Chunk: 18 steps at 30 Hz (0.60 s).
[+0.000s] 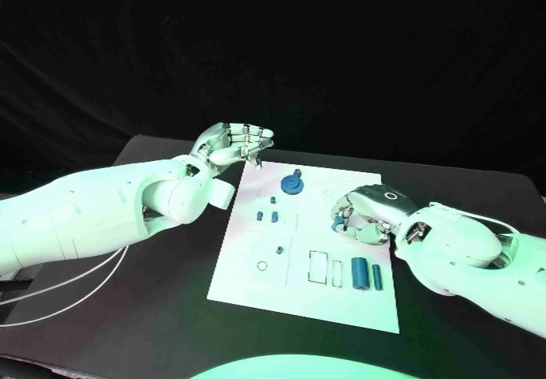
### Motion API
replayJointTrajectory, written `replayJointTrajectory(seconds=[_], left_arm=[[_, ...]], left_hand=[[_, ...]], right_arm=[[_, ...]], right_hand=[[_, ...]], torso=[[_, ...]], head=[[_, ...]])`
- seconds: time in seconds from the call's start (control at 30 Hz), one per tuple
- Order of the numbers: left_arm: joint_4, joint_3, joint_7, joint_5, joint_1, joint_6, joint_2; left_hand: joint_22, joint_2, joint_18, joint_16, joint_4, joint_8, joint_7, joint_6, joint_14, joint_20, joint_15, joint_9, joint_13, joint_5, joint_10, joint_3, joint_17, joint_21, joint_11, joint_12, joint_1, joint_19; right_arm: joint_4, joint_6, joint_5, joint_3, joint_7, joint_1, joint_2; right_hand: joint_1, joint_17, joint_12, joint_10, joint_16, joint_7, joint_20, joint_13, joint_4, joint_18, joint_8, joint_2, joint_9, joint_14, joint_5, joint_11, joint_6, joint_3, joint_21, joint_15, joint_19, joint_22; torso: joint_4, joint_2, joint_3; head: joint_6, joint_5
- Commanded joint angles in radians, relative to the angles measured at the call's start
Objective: Assemble the parts on the task board
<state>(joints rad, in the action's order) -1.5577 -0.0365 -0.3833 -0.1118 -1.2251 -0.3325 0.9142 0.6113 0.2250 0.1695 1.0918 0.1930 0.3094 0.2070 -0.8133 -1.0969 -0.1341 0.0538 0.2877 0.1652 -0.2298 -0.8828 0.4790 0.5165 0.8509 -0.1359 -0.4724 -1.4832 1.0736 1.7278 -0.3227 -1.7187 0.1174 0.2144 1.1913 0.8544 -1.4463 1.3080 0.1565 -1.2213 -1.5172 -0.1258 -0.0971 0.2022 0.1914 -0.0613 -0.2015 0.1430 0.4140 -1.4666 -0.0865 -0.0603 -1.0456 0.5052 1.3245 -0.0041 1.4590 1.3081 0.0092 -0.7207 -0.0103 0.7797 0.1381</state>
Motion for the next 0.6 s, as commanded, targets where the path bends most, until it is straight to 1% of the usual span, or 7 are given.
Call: replayJointTrajectory(seconds=[0.03,0.13,0.3,0.4,0.47,0.6], left_arm=[[0.001,0.001,-0.006,0.004,-0.001,0.012,-0.004],[0.002,0.001,-0.006,0.004,-0.001,0.012,-0.006],[0.004,0.001,-0.006,0.004,-0.001,0.014,-0.009],[0.006,0.001,-0.006,0.004,0.000,0.014,-0.010],[0.008,0.001,-0.007,0.004,0.000,0.015,-0.012],[0.012,0.001,-0.007,0.004,0.000,0.015,-0.016]], left_hand=[[-0.001,-0.003,0.015,-0.001,0.000,0.003,-0.002,0.008,0.008,0.000,-0.002,-0.001,-0.001,-0.003,0.006,0.004,-0.001,-0.006,-0.001,-0.003,-0.002,-0.004],[-0.001,-0.003,0.015,-0.001,0.000,0.003,-0.002,0.008,0.008,0.000,-0.002,-0.001,-0.001,-0.003,0.006,0.004,-0.001,-0.006,-0.001,-0.003,-0.002,-0.004],[-0.002,-0.004,0.016,-0.001,0.000,0.003,-0.002,0.009,0.008,0.000,-0.002,-0.001,-0.001,-0.003,0.007,0.004,-0.001,-0.006,-0.001,-0.004,-0.003,-0.004],[-0.002,-0.004,0.016,-0.001,0.000,0.003,-0.002,0.009,0.008,0.000,-0.002,-0.001,-0.001,-0.003,0.007,0.004,-0.001,-0.006,-0.001,-0.004,-0.003,-0.004],[-0.002,-0.004,0.016,-0.001,0.000,0.003,-0.002,0.009,0.008,0.000,-0.002,-0.001,-0.001,-0.003,0.007,0.004,-0.001,-0.006,-0.001,-0.004,-0.003,-0.004],[-0.002,-0.004,0.016,-0.001,0.000,0.003,-0.002,0.009,0.008,0.000,-0.002,-0.001,-0.001,-0.003,0.007,0.004,-0.001,-0.006,-0.001,-0.004,-0.003,-0.004]], right_arm=[[0.033,-0.084,-0.002,-0.004,-0.002,0.009,0.013],[0.056,-0.100,0.003,-0.007,-0.002,0.013,0.021],[0.105,-0.127,0.030,-0.011,-0.012,0.017,0.020],[0.123,-0.136,0.048,-0.012,-0.022,0.013,0.002],[0.134,-0.142,0.060,-0.012,-0.031,0.008,-0.020],[0.143,-0.148,0.068,-0.012,-0.044,-0.008,-0.071]], right_hand=[[0.001,0.121,0.003,-0.010,-0.007,-0.001,0.002,0.000,-0.003,0.008,-0.010,-0.005,0.014,-0.074,-0.001,-0.001,-0.011,0.006,0.004,-0.007,0.004,0.133],[0.003,0.121,0.003,-0.011,-0.007,-0.001,0.003,0.001,-0.004,0.008,-0.011,-0.002,0.015,-0.074,-0.001,-0.001,-0.012,0.006,0.005,-0.007,0.004,0.133],[0.004,0.121,0.002,-0.011,-0.007,-0.001,0.003,0.001,-0.005,0.008,-0.011,0.001,0.016,-0.074,-0.002,0.000,-0.012,0.007,0.005,-0.007,0.004,0.133],[0.005,0.122,0.000,-0.009,-0.007,-0.001,0.003,0.000,-0.007,0.007,-0.011,0.003,0.017,-0.075,-0.004,-0.001,-0.011,0.008,0.002,-0.007,0.003,0.132],[0.005,0.122,0.000,-0.009,-0.007,-0.001,0.003,0.000,-0.007,0.007,-0.011,0.003,0.017,-0.075,-0.004,-0.001,-0.011,0.008,0.002,-0.007,0.003,0.132],[0.006,0.121,-0.002,-0.008,-0.007,-0.002,0.004,0.000,-0.009,0.007,-0.011,0.005,0.017,-0.074,-0.005,-0.001,-0.009,0.010,-0.001,-0.007,0.002,0.131]], torso=[[-0.0004,0.002,-0.0008],[-0.0010,0.001,-0.0010],[-0.0002,0.000,0.0006],[-0.0020,0.000,-0.0001],[-0.0024,0.000,-0.0003],[-0.0003,0.001,-0.0010]], head=[[-0.001,0.000],[-0.003,0.001],[-0.005,0.006],[-0.003,0.015],[-0.001,0.021],[0.003,0.029]])
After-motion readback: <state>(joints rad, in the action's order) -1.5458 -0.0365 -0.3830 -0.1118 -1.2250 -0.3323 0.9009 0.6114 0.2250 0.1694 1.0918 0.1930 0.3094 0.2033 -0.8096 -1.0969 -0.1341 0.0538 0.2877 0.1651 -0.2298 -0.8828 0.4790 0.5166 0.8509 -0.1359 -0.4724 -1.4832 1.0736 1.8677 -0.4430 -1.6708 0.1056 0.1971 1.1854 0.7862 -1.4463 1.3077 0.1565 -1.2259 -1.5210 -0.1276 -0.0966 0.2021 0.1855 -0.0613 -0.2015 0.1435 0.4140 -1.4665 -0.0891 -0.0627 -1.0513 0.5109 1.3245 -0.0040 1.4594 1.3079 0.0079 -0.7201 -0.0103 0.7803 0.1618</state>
